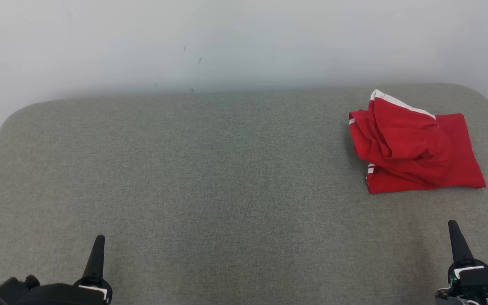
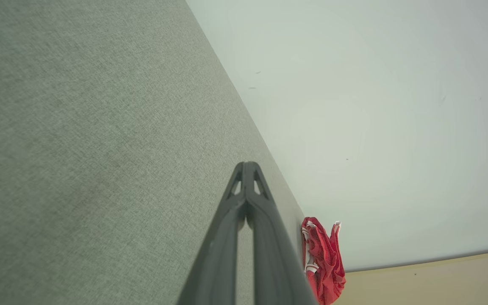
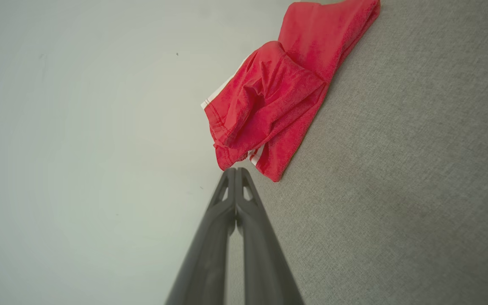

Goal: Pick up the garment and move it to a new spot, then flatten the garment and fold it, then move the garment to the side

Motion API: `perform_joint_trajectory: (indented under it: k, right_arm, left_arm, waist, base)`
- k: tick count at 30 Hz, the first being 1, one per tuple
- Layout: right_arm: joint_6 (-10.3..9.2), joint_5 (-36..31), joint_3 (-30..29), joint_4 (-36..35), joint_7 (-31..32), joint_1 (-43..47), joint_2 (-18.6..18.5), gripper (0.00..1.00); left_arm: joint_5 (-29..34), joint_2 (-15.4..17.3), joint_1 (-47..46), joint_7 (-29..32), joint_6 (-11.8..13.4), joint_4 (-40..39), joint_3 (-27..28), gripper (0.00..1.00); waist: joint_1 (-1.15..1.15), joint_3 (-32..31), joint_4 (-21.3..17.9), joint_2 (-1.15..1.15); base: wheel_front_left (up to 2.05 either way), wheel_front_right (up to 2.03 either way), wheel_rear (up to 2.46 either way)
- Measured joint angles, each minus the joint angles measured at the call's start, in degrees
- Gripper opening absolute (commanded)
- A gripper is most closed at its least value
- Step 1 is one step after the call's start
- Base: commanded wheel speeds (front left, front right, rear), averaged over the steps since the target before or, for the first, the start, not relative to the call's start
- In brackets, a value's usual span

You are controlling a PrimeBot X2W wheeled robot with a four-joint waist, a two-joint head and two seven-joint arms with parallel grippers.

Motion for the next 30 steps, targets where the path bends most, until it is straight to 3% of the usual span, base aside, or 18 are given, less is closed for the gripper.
perform_joint_trajectory:
  k: [30]
  right_arm:
    - [4.2, 17.0, -6.1, 5.4, 5.9, -1.7, 6.0, 0.0]
  left_arm:
    - [-16.7, -4.1, -2.2, 5.6, -3.9, 3.9, 6.2, 0.0]
  waist:
    - [0.0, -0.1, 0.5, 0.0]
  base:
    - [0.0, 0.0, 0.0]
